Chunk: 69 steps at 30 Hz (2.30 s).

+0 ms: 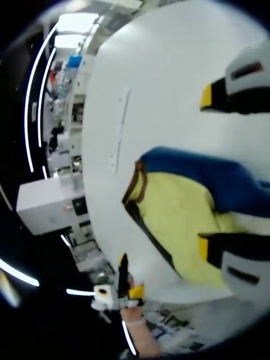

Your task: Fold the garment on the visible template until the final outline fits inside the template.

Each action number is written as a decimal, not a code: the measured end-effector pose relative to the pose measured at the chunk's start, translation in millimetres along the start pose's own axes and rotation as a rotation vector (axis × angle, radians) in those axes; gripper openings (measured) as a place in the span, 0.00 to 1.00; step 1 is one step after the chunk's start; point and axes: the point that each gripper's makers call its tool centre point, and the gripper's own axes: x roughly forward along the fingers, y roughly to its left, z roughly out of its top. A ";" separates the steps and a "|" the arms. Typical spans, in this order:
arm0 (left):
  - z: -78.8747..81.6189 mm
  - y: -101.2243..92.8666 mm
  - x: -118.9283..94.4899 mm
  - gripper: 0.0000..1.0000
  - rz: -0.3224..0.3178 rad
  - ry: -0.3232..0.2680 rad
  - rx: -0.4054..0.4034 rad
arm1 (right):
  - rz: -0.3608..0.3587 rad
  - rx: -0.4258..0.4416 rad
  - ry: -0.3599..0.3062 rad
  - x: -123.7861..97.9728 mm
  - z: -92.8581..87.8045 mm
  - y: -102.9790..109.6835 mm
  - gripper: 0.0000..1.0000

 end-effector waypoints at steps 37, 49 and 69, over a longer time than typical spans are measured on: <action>-35.2 -28.5 -71.8 0.83 0.038 -0.036 0.007 | 0.010 0.089 0.002 -51.4 -67.5 21.6 0.47; -37.0 -35.7 -70.2 0.83 0.032 -0.040 -0.008 | 0.038 0.125 0.018 -44.6 -73.7 24.1 0.00; -35.1 -35.0 -74.0 0.81 0.033 -0.061 -0.027 | 0.147 -0.007 -0.094 -38.0 17.7 75.1 0.00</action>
